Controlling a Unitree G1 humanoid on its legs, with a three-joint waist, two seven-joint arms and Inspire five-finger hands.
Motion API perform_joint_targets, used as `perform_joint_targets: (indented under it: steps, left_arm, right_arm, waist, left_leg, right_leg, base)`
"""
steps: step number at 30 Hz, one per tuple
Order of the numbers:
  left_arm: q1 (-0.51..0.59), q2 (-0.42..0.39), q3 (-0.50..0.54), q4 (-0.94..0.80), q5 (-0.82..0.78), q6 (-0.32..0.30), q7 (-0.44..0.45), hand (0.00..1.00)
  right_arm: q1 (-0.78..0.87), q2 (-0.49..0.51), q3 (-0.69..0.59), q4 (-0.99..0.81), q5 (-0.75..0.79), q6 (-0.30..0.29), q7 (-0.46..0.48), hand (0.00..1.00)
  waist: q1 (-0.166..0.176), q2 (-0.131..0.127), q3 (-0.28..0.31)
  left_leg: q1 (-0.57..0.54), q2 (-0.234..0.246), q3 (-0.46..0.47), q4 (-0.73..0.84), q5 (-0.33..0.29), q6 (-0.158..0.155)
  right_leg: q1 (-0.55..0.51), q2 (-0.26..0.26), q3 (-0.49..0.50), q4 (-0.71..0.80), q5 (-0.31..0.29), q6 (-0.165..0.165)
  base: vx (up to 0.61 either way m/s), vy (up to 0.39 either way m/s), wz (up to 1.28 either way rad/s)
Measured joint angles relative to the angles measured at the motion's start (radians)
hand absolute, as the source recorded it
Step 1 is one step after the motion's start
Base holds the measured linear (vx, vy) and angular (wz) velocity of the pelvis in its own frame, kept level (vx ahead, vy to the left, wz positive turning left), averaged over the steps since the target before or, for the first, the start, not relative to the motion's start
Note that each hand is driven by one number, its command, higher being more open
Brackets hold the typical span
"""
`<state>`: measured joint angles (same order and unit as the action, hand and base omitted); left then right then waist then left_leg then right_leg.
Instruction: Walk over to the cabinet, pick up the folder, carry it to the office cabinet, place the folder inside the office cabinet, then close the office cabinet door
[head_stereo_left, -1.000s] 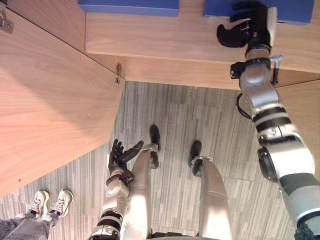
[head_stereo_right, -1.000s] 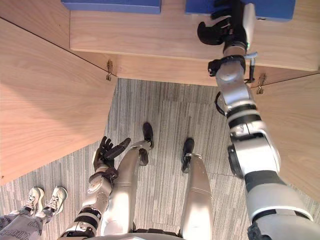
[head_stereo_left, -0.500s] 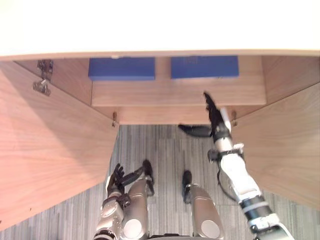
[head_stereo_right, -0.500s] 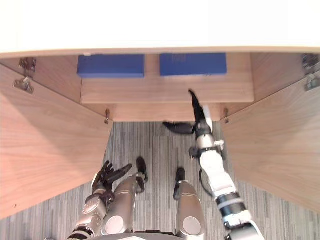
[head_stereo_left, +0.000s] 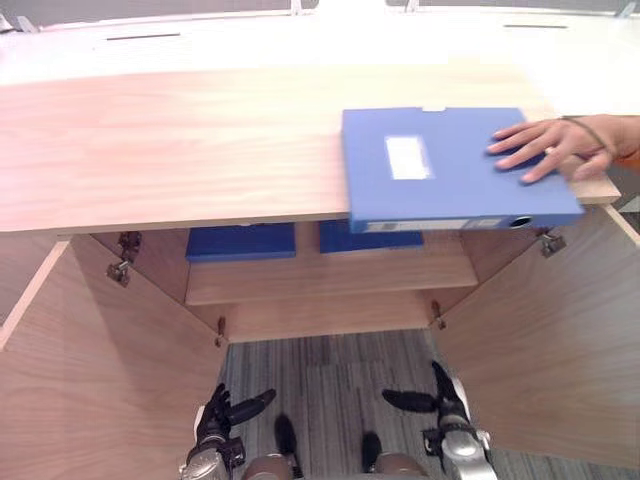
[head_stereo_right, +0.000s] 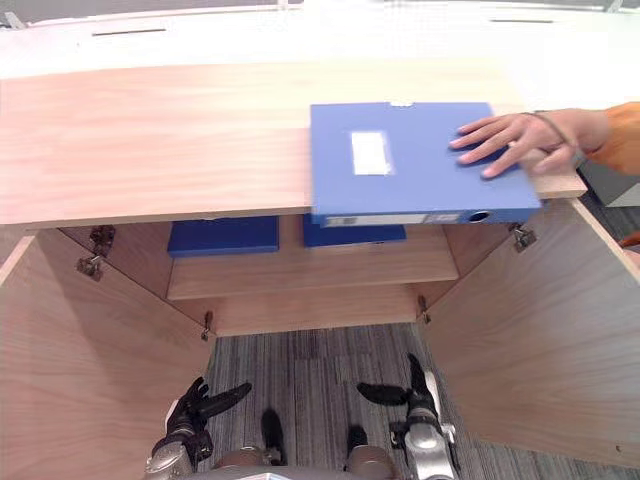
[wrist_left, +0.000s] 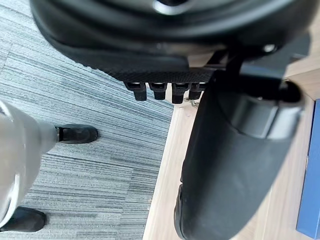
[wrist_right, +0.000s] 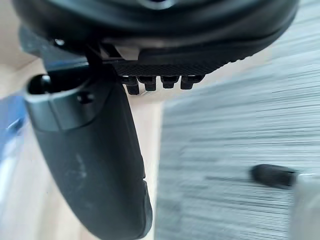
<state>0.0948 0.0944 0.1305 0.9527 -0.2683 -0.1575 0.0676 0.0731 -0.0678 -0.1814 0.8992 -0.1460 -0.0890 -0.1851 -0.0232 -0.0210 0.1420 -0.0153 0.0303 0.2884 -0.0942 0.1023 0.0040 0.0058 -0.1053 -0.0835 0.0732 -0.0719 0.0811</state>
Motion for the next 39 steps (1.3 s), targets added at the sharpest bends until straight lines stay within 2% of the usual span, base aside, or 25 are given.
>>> perform_joint_targets:
  steps: [5, 7, 10, 11, 12, 15, 18, 25, 27, 31, 33, 37, 39]
  left_arm:
    - [0.043, 0.0, 0.022, 0.002, 0.033, 0.016, 0.003, 1.0]
    - [0.06, -0.001, 0.021, -0.027, 0.037, 0.021, 0.01, 1.0]
    - [0.151, -0.003, 0.008, -0.269, 0.069, 0.043, 0.045, 1.0]
    - [0.195, -0.002, -0.005, -0.413, 0.152, 0.041, 0.069, 1.0]
    - [0.236, -0.002, -0.011, -0.548, 0.229, 0.03, 0.083, 1.0]
    - [0.296, -0.002, -0.005, -0.789, 0.339, -0.015, 0.118, 1.0]
    - [0.325, -0.002, -0.004, -0.948, 0.402, -0.042, 0.157, 1.0]
    - [0.348, 0.025, -0.039, -1.24, 0.464, -0.092, 0.211, 1.0]
    - [0.346, 0.068, -0.08, -1.341, 0.479, -0.13, 0.218, 1.0]
    - [0.321, 0.139, -0.13, -1.402, 0.546, -0.179, 0.217, 1.0]
    - [0.295, 0.189, -0.143, -1.403, 0.629, -0.179, 0.218, 1.0]
    - [0.236, 0.272, -0.192, -1.401, 0.742, -0.174, 0.221, 1.0]
    - [0.145, 0.35, -0.246, -1.344, 0.824, -0.176, 0.222, 1.0]
  right_arm:
    - [0.03, -0.003, -0.066, 0.072, 0.09, 0.026, -0.011, 1.0]
    - [0.032, -0.001, -0.084, 0.078, 0.119, 0.029, -0.011, 1.0]
    - [0.034, -0.001, -0.099, 0.077, 0.148, 0.029, -0.014, 1.0]
    - [0.038, -0.001, -0.099, 0.077, 0.153, 0.028, -0.018, 1.0]
    - [0.046, 0.001, -0.099, 0.076, 0.153, 0.024, -0.019, 1.0]
    - [0.055, 0.007, -0.099, 0.076, 0.153, 0.015, -0.02, 1.0]
    - [0.066, 0.008, -0.097, 0.076, 0.153, 0.015, -0.02, 1.0]
    - [0.072, 0.004, -0.085, 0.091, 0.151, 0.003, -0.021, 1.0]
    - [0.066, -0.004, -0.077, 0.104, 0.145, 0.001, -0.021, 1.0]
    - [0.069, -0.023, -0.046, 0.123, 0.142, -0.003, -0.02, 1.0]
    - [0.086, -0.028, -0.042, 0.134, 0.133, -0.004, -0.019, 1.0]
    - [0.109, -0.04, -0.003, 0.135, 0.112, -0.003, -0.015, 1.0]
    - [0.115, -0.041, 0.011, 0.134, 0.109, -0.003, -0.015, 1.0]
  waist:
    - [-0.005, 0.002, -0.007]
    - [-0.005, 0.002, -0.008]
    - [-0.002, 0.001, -0.009]
    - [0.005, 0.001, -0.009]
    - [0.01, 0.004, -0.011]
    - [0.018, 0.014, -0.017]
    - [0.027, 0.023, -0.021]
    - [0.034, 0.024, -0.021]
    - [0.032, 0.025, -0.022]
    - [0.026, 0.032, -0.027]
    - [0.014, 0.044, -0.038]
    - [0.006, 0.049, -0.042]
    - [0.0, 0.047, -0.044]
  left_leg:
    - [0.04, -0.015, -0.039, -0.001, 0.0, 0.0]
    - [0.043, -0.018, -0.054, -0.001, 0.0, 0.001]
    - [0.055, -0.031, -0.082, -0.001, 0.0, 0.005]
    - [0.061, -0.037, -0.093, -0.001, 0.0, 0.005]
    - [0.067, -0.042, -0.102, -0.001, -0.002, 0.008]
    - [0.088, -0.054, -0.112, -0.001, -0.009, 0.018]
    - [0.107, -0.061, -0.12, -0.001, -0.013, 0.023]
    - [0.13, -0.06, -0.143, -0.001, -0.013, 0.022]
    - [0.13, -0.054, -0.142, -0.001, -0.014, 0.021]
    - [0.133, -0.048, -0.138, -0.001, -0.014, 0.02]
    - [0.137, -0.044, -0.131, -0.001, -0.015, 0.019]
    - [0.137, -0.038, -0.122, -0.002, -0.014, 0.016]
    - [0.139, -0.038, -0.123, -0.002, -0.013, 0.016]
  right_leg:
    - [0.054, -0.011, -0.023, -0.01, -0.012, 0.01]
    - [0.07, -0.017, -0.037, -0.017, -0.018, 0.005]
    - [0.099, -0.023, -0.061, -0.025, -0.018, 0.007]
    - [0.111, -0.028, -0.072, -0.026, -0.019, 0.009]
    - [0.123, -0.033, -0.082, -0.027, -0.021, 0.008]
    - [0.151, -0.042, -0.089, -0.027, -0.029, 0.008]
    - [0.174, -0.047, -0.096, -0.027, -0.038, 0.008]
    - [0.21, -0.043, -0.114, -0.027, -0.043, 0.007]
    - [0.21, -0.037, -0.109, -0.027, -0.043, 0.006]
    - [0.21, -0.032, -0.102, -0.025, -0.043, 0.005]
    - [0.209, -0.029, -0.093, -0.022, -0.045, 0.001]
    - [0.199, -0.024, -0.084, -0.019, -0.049, -0.006]
    - [0.2, -0.02, -0.084, -0.018, -0.054, -0.016]
  base:
    - [-0.06, 0.029, 0.14]
    - [-0.04, 0.034, 0.27]
    - [-0.02, 0.035, 0.27]
    - [0.01, 0.035, 0.3]
    - [0.02, 0.034, 0.27]
    - [0.04, 0.027, 0.14]
    - [0.06, 0.007, 0.06]
    - [0.04, -0.036, 0.1]
    - [0.0, -0.044, -0.03]
    - [-0.02, -0.024, -0.04]
    - [-0.02, -0.015, -0.09]
    - [-0.03, -0.011, -0.08]
    - [-0.02, -0.003, -0.02]
